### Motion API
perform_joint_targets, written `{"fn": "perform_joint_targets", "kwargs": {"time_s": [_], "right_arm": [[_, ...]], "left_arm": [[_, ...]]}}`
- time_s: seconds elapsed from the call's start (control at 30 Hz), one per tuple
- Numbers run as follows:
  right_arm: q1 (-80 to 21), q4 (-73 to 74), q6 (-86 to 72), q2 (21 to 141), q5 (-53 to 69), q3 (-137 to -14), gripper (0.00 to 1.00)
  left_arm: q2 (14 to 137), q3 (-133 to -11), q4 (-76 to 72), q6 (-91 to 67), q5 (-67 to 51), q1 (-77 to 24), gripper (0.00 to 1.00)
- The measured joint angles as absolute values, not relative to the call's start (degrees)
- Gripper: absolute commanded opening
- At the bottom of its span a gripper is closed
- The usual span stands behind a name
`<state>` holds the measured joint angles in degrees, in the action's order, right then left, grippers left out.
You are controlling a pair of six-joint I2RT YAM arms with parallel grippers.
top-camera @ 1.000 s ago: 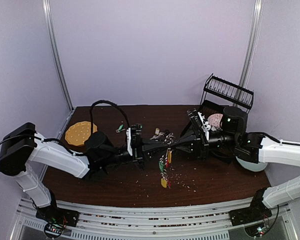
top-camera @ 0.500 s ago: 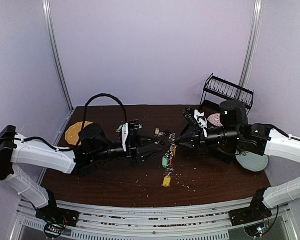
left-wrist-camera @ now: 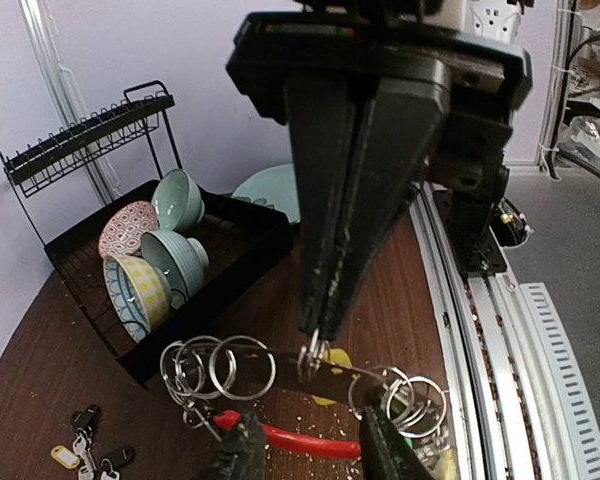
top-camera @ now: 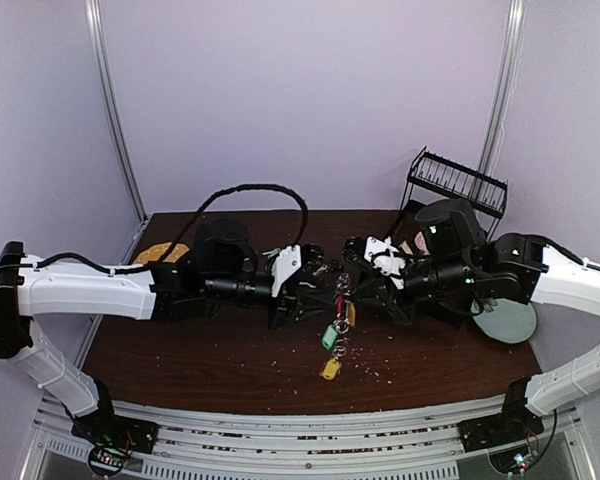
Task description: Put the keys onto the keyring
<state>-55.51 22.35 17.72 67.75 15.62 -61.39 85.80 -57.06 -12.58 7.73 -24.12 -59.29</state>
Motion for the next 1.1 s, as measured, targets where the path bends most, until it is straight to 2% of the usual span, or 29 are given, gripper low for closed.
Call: {"fn": "perform_joint_targets", "kwargs": {"time_s": [0.13,0.37,0.7,0.83,0.97,1.0,1.07,1.1], "right_arm": [[-56.16,22.39,18.11,67.70,15.51,-61.56,0.00],[-57.52,22.33,18.37,67.72,15.40,-61.56,0.00],[-57.91,22.11,18.94,67.72,15.40,-61.56,0.00],[-57.91,22.13,19.11,67.72,15.42,-61.56,0.00],[-57.89,22.13,19.33,67.72,15.29,-61.56,0.00],[-57.89,22.13,19.31,67.72,15.25,-61.56,0.03],[-57.87,21.74,19.20,67.53,15.16,-61.36,0.16],[-57.67,20.34,18.98,67.02,15.20,-60.45,0.18]], "left_arm": [[85.95,-57.06,-11.86,8.45,-25.78,-59.29,0.34],[86.30,-57.49,-12.01,8.56,-25.96,-59.51,0.19],[87.77,-58.81,-12.12,9.96,-24.27,-61.04,0.18],[87.77,-58.81,-12.71,10.26,-24.18,-61.25,0.00],[87.77,-58.76,-13.02,10.66,-24.14,-61.25,0.00],[87.77,-58.70,-13.15,10.66,-24.03,-61.23,0.00],[87.68,-58.08,-14.28,10.57,-23.88,-61.25,0.00],[87.39,-57.08,-16.08,10.44,-23.75,-61.25,0.00]]}}
